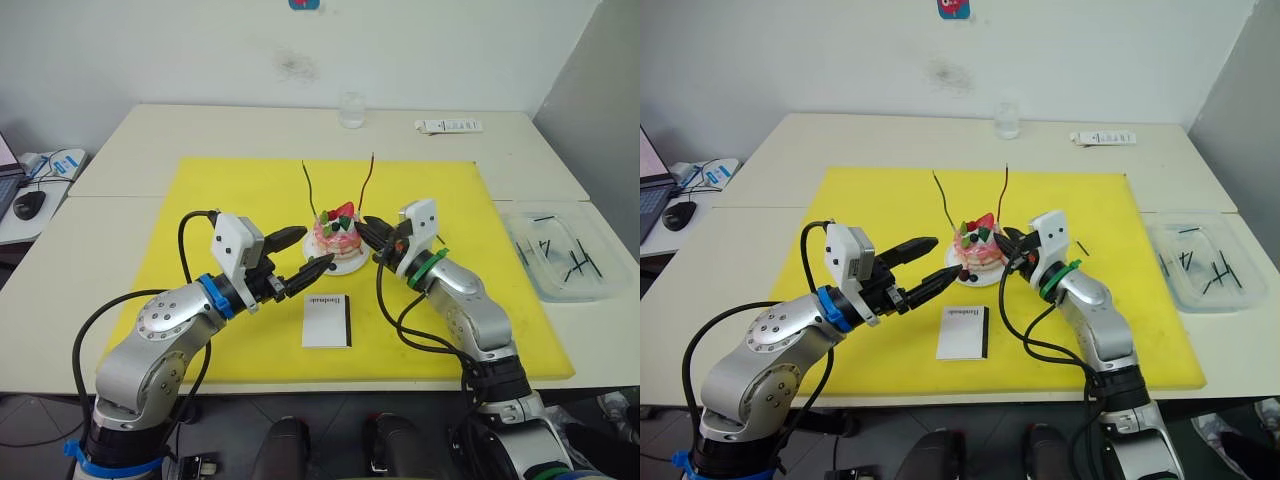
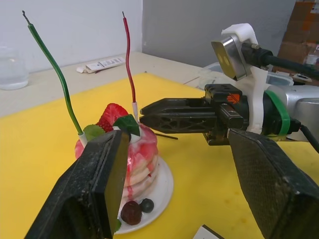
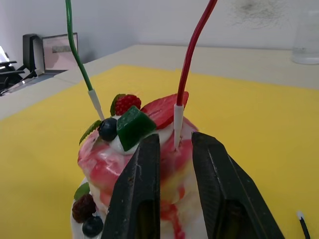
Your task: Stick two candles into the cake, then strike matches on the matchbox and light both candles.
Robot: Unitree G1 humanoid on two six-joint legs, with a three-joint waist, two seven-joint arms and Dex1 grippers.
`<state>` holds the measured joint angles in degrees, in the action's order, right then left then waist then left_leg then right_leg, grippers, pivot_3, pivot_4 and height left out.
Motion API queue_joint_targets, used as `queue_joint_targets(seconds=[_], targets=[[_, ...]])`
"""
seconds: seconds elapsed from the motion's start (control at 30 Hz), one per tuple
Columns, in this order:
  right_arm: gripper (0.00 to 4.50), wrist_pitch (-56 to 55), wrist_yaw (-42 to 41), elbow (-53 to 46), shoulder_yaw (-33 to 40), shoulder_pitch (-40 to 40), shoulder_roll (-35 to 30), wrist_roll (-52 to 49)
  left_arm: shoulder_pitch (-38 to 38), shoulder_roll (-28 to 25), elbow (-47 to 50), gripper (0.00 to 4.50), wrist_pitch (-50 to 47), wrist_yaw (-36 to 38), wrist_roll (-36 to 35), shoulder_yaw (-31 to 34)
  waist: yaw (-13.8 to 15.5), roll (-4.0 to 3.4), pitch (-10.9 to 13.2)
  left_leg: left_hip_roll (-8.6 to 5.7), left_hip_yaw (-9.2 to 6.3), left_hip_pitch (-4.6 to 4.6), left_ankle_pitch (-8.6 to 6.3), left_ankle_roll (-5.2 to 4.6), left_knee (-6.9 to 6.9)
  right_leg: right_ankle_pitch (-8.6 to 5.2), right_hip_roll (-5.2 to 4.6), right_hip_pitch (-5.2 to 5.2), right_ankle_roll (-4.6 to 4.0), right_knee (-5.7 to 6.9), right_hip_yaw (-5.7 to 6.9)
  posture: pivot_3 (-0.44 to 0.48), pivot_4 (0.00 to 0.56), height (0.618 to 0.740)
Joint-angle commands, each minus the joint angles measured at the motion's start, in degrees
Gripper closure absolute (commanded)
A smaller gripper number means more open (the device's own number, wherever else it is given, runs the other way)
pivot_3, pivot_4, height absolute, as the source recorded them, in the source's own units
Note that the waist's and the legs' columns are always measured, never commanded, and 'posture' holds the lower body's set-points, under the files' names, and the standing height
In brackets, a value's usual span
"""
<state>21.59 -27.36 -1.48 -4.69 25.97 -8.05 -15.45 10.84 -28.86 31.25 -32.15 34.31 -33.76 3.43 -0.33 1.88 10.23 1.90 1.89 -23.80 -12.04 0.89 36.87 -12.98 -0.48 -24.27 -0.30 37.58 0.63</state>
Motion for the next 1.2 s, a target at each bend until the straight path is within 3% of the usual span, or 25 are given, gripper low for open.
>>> queue_joint_targets(seconds=[0.03, 0.27, 0.6, 0.87, 1.17, 1.2], targets=[[3.48, 0.73, -1.44, -4.16, -0.09, 0.5, -1.06, -1.17, 0.47, -0.25, 0.93, 0.95, 1.28, 0.6, 0.22, -0.28, 0.0, 0.0, 0.0, 0.0, 0.0, 0.0, 0.0, 0.0, 0.0, 0.0, 0.0, 0.0, 0.0, 0.0, 0.0, 0.0, 0.15, 0.74], [3.48, 4.92, -4.28, -9.68, 1.23, -0.89, -6.14, -3.41, -1.21, -3.05, 0.42, 0.95, 1.78, 3.49, -0.19, 1.53, 0.02, 0.0, 0.0, 0.01, -0.01, -0.02, 0.0, 0.0, -0.06, 0.0, -0.02, 0.0, 0.0, -0.1, 0.03, 0.0, 0.15, 0.74], [3.48, 9.62, -14.76, -17.07, 2.41, -3.02, -19.16, -8.36, -5.27, -7.82, -1.18, 0.95, 1.25, 10.03, -2.92, 4.73, 0.08, 0.0, 0.01, 0.0, 0.05, -0.12, -0.01, 0.0, -0.21, 0.0, -0.08, 0.03, 0.01, -0.55, 0.02, 0.0, 0.15, 0.74], [3.48, 8.37, -20.08, -18.95, 1.15, -4.17, -24.69, -8.4, -7.95, -12.3, -1.78, 0.95, -3.7, 13.87, -8.4, 6.84, 0.14, 0.01, 0.01, 0.02, -0.01, -0.09, -0.02, 0.0, -0.36, -0.02, -0.08, 0.01, -0.03, -0.58, 0.11, 0.0, 0.15, 0.74], [3.48, 8.99, -22.64, -21.0, 1.31, -4.41, -27.23, -9.23, -5.76, -15.96, -4.12, 0.95, -15.62, 13.33, -18.77, 10.36, 0.14, 0.01, 0.03, 0.01, 0.0, -0.09, -0.02, 0.0, -0.36, -0.02, -0.09, 0.0, -0.03, -0.58, 0.11, 0.0, 0.15, 0.74], [3.83, 8.95, -23.13, -21.23, 1.22, -4.54, -27.56, -9.41, -5.05, -16.34, -4.55, 0.95, -17.78, 12.84, -20.81, 10.89, 0.14, 0.04, 0.04, 0.01, 0.0, -0.09, -0.02, 0.0, -0.36, -0.02, -0.09, 0.0, -0.03, -0.58, 0.11, 0.0, 0.15, 0.74]])
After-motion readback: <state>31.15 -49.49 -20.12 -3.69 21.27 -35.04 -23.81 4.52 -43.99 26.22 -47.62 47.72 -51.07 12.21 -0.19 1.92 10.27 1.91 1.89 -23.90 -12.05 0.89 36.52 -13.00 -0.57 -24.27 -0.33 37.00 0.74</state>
